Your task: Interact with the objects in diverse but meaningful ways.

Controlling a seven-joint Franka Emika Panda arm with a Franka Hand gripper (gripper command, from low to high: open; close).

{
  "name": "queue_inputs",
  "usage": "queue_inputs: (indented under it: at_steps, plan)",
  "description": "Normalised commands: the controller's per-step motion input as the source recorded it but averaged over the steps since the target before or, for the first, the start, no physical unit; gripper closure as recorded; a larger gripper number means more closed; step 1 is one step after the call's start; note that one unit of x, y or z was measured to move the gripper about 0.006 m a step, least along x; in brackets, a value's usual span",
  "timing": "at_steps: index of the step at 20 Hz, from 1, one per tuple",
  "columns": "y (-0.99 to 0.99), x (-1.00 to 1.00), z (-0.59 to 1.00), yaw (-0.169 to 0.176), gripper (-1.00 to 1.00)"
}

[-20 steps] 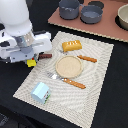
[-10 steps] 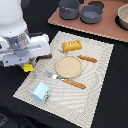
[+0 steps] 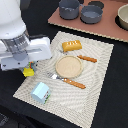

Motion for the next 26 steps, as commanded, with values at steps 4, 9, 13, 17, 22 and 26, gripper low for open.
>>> queue_inputs:
  at_steps: [4,9,13,17,22,26]
  plan:
    - [-0.17,0.29,-0.15,-0.055,1.0]
    - [-0.11,0.17,0.05,-0.017,-1.0]
    - [-0.06,0.09,0.41,0.0,-1.0]
    - [0.0,0.11,0.78,0.0,-1.0]
    - [0.14,0.17,0.8,0.023,-1.0]
    - [0.49,0.25,0.47,0.086,-1.0]
